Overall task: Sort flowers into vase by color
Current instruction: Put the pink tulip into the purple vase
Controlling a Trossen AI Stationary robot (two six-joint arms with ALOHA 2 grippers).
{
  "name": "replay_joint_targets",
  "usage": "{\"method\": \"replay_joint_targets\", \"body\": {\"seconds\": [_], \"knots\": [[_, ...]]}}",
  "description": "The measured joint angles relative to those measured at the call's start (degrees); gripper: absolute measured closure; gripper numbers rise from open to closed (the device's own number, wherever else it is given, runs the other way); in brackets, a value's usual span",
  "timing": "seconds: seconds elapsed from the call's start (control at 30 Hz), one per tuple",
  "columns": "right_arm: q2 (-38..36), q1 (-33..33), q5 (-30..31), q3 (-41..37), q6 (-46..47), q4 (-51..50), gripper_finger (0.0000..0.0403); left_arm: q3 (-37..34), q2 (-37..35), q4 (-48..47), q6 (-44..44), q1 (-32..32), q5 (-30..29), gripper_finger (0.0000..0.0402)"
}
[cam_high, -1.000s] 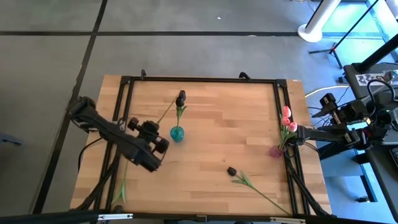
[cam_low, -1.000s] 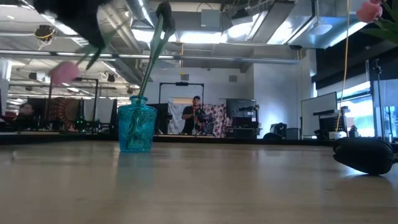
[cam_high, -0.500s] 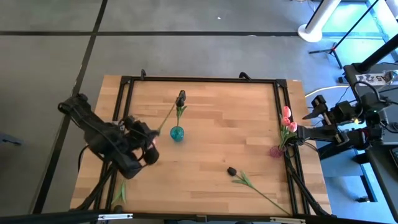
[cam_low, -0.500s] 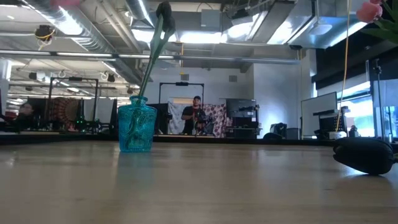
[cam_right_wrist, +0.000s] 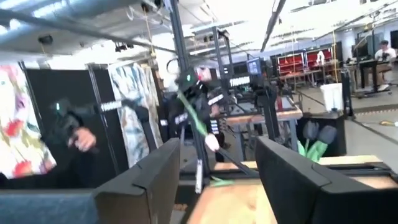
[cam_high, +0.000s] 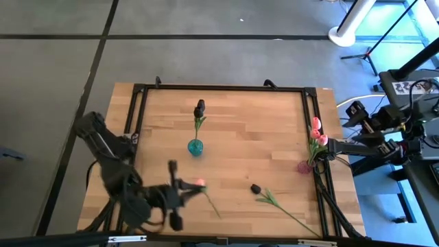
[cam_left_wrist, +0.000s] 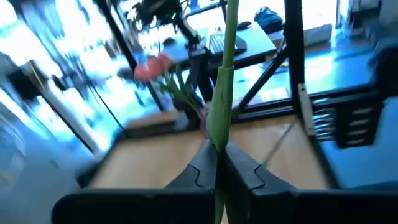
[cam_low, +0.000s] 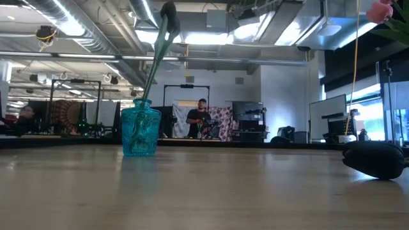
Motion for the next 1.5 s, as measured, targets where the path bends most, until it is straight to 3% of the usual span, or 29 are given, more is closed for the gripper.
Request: {"method": "replay_joint_targets", "body": {"seconds": [0.33,0.7,1.07,1.5], "knots": [[5.75,0.00,0.52,0.00,3.88,7.86,0.0194,-0.03,11.63,20.83,36.79,10.73,-0.43,0.0397],[23.37,0.02,-0.49,0.00,22.36,12.63,0.0194,-0.09,16.14,34.99,76.26,22.45,6.94,0.0397],[39.40,0.02,-1.83,0.00,35.66,12.52,0.0194,-0.09,16.18,37.02,82.05,31.21,7.61,0.0397],[44.96,0.02,-2.65,-0.02,41.52,16.41,0.0194,-0.09,16.18,35.26,82.25,34.09,9.08,0.0397]]}}
